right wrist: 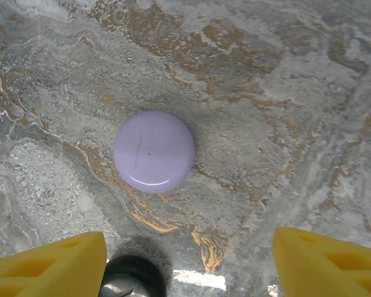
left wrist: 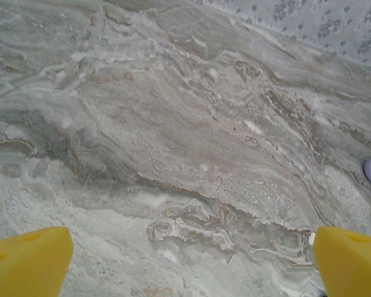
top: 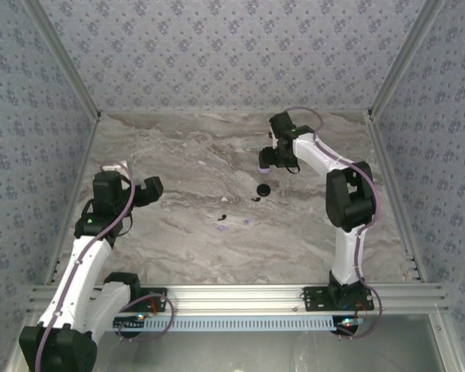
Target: Insert the wireless bluetooth earbuds into the charging case
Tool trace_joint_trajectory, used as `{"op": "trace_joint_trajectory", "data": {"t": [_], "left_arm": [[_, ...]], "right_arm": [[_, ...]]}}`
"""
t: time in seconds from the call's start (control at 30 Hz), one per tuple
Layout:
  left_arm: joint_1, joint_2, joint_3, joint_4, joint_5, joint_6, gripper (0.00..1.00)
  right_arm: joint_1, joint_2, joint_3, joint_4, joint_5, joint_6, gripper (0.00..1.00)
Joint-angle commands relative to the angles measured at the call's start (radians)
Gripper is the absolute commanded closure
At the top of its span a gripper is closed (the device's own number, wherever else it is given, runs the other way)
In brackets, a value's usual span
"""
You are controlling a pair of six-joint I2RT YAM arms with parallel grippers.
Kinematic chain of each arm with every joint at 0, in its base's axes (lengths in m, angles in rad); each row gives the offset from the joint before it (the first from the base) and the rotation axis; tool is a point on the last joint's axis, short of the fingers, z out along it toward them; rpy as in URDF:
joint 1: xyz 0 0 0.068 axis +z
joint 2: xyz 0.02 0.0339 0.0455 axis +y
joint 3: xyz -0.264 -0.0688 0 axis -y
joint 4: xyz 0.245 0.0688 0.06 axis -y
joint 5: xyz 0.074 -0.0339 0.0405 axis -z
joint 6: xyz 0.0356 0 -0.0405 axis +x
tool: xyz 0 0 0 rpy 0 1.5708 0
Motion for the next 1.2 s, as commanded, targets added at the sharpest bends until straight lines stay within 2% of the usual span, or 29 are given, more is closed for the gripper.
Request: {"op": "trace_joint_trajectory", "data": {"t": [0.0,0.5,0.77,1.17], "left_arm": [[-0.006,0.020,0.018,-0.019,0.023,-0.014,0.01],[-0.007,0.049,0.030,-0.012,0.038,0.011,0.01],[-0.007,0.085,0.047,-0.025,0.078,0.031,0.01],[-0.007,0.089,0.047,-0.024,0.087,0.037,0.01]], "right_arm": [[0.012,0.052,0.076,-0.090,-0.020,0.002,0.31],[0.029,0.244,0.294,-0.213,-0.040,0.006,0.32],[0.029,0.298,0.338,-0.226,-0.063,0.004,0.35],[0.035,0.355,0.382,-0.232,-0.072,0.028,0.45]]}}
